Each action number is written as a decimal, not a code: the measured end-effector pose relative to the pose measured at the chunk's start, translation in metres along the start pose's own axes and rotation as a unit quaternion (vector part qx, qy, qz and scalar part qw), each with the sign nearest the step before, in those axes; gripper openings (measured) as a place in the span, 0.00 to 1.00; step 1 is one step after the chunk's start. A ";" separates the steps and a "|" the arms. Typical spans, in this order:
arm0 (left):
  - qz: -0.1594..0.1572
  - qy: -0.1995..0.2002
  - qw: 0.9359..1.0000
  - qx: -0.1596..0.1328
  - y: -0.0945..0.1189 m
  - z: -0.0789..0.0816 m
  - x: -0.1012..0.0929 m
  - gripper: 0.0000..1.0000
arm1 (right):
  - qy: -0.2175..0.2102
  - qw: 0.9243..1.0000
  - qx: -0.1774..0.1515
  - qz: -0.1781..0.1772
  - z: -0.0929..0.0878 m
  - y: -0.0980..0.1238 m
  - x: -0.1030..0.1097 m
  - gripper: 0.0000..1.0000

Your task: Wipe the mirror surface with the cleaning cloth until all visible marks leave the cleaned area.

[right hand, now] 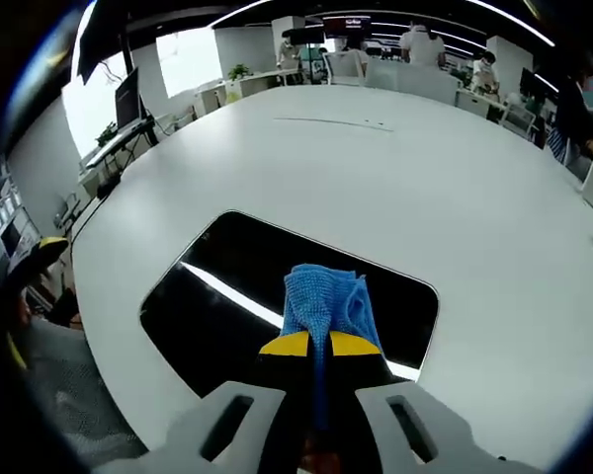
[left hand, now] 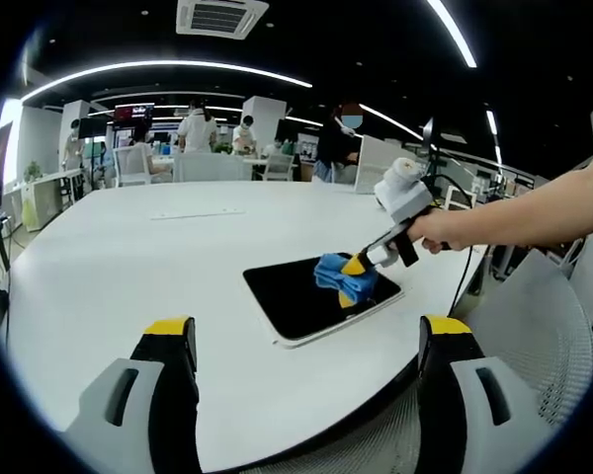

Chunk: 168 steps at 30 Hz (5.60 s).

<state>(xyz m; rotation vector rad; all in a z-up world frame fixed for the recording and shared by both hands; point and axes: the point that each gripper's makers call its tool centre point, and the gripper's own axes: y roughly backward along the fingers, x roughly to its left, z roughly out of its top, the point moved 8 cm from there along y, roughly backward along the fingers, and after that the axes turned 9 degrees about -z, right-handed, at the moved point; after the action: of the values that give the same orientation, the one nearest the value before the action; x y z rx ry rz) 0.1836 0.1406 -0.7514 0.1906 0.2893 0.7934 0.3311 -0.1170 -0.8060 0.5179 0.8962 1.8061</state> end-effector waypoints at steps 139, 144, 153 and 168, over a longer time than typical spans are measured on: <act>-0.012 0.001 1.000 0.007 0.002 0.000 -0.002 0.93 | 0.071 0.993 -0.076 0.056 -0.053 0.037 -0.001 0.00; -0.010 0.000 1.000 0.005 0.002 0.000 -0.001 0.92 | 0.072 0.993 -0.076 0.060 -0.052 0.036 0.000 0.00; -0.014 0.002 1.000 0.005 0.002 0.000 -0.002 0.92 | 0.083 0.991 -0.076 0.069 -0.050 0.035 0.007 0.00; -0.009 0.003 1.000 0.005 0.003 -0.001 -0.002 0.92 | 0.114 0.985 -0.075 0.102 -0.026 0.019 0.051 0.00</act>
<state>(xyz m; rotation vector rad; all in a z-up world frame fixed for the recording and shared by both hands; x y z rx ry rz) 0.1804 0.1411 -0.7510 0.1944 0.2993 0.7753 0.2811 -0.0838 -0.8105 0.3206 0.8767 2.1327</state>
